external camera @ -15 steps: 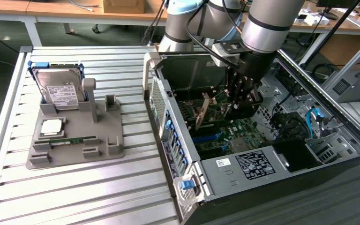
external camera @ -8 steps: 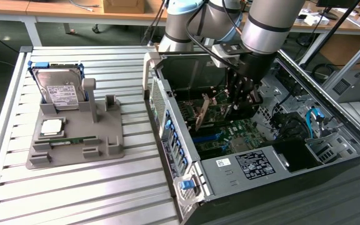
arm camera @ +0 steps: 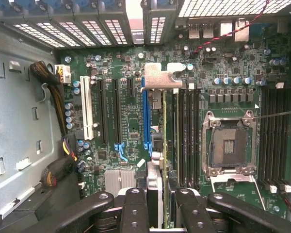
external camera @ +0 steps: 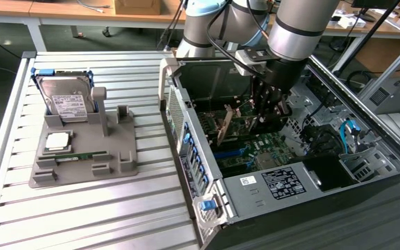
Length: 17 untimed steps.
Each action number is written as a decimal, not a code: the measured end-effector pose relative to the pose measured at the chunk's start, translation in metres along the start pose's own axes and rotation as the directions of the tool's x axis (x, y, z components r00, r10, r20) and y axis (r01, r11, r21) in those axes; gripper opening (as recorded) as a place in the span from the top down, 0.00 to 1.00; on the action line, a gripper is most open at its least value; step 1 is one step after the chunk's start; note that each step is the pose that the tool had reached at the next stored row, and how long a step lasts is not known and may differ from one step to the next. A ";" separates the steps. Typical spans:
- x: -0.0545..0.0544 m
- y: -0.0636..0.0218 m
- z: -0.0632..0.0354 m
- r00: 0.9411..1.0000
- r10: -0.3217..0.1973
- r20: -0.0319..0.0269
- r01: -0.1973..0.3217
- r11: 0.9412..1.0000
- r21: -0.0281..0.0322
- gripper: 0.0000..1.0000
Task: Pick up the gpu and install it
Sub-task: 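Insert the gpu into the slot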
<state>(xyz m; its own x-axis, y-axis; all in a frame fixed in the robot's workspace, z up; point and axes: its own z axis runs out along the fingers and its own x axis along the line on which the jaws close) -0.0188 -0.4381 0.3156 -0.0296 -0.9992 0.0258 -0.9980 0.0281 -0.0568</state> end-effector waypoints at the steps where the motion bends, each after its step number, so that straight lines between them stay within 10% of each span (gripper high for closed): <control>1: 0.000 0.0001 0.0000 1.000 0.000 0.000 0.000 1.000 0.000 0.73; 17: 0.003 0.0023 0.0019 1.000 0.000 0.000 0.000 1.000 0.000 0.73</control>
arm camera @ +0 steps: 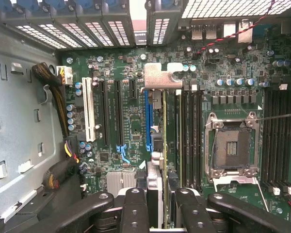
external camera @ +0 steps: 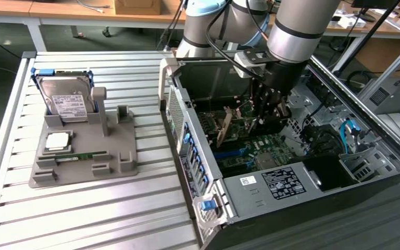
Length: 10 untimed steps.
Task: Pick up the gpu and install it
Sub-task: 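Insert the gpu into the slot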
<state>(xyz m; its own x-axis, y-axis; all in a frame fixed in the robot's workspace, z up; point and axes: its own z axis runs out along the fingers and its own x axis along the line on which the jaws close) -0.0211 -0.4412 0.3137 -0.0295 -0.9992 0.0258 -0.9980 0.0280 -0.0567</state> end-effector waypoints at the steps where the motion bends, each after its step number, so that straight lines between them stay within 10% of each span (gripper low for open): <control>1: 0.000 0.0004 0.0000 1.000 0.000 0.000 0.000 1.000 0.000 0.73; 10: 0.001 0.0035 0.0003 1.000 0.000 0.000 0.000 1.000 0.000 0.73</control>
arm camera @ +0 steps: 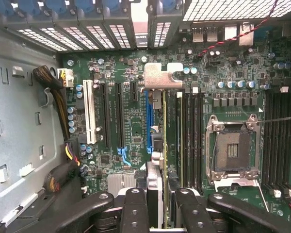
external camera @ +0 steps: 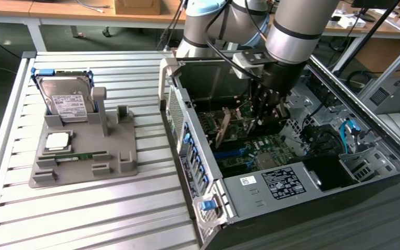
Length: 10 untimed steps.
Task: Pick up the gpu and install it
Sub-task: 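Insert the gpu into the slot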
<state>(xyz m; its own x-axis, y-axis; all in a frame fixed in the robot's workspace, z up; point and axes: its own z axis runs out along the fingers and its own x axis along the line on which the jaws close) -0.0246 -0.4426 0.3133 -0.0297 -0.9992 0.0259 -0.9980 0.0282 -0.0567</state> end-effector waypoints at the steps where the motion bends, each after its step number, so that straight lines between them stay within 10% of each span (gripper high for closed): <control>1: 0.000 0.0007 0.0000 1.000 0.000 0.000 0.000 1.000 0.000 0.73; 10: 0.004 0.0095 0.0010 1.000 0.000 0.000 0.000 1.000 0.000 0.73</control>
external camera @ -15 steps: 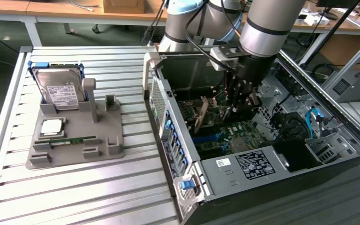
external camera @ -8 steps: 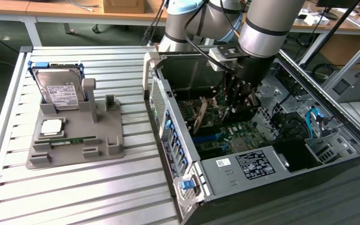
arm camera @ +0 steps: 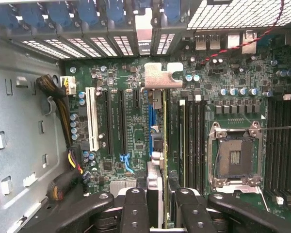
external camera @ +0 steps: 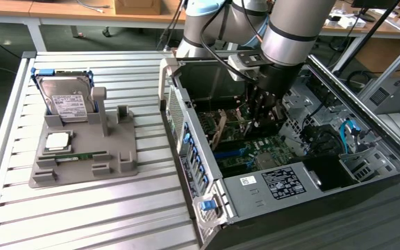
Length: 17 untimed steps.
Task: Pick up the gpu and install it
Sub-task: 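Insert the gpu into the slot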
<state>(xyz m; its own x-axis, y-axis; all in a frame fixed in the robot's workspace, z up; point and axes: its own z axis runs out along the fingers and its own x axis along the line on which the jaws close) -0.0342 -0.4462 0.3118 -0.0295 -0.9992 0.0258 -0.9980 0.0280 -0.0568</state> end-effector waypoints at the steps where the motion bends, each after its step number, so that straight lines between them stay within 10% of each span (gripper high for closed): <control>1: 0.001 0.0003 0.0002 1.000 0.000 0.000 0.000 1.000 0.000 0.73; 17: 0.004 0.0105 0.0105 1.000 0.000 0.000 0.000 1.000 0.000 0.73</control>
<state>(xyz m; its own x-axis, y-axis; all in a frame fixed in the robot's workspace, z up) -0.0442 -0.4500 0.3008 -0.0294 -0.9992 0.0260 -0.9980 0.0279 -0.0567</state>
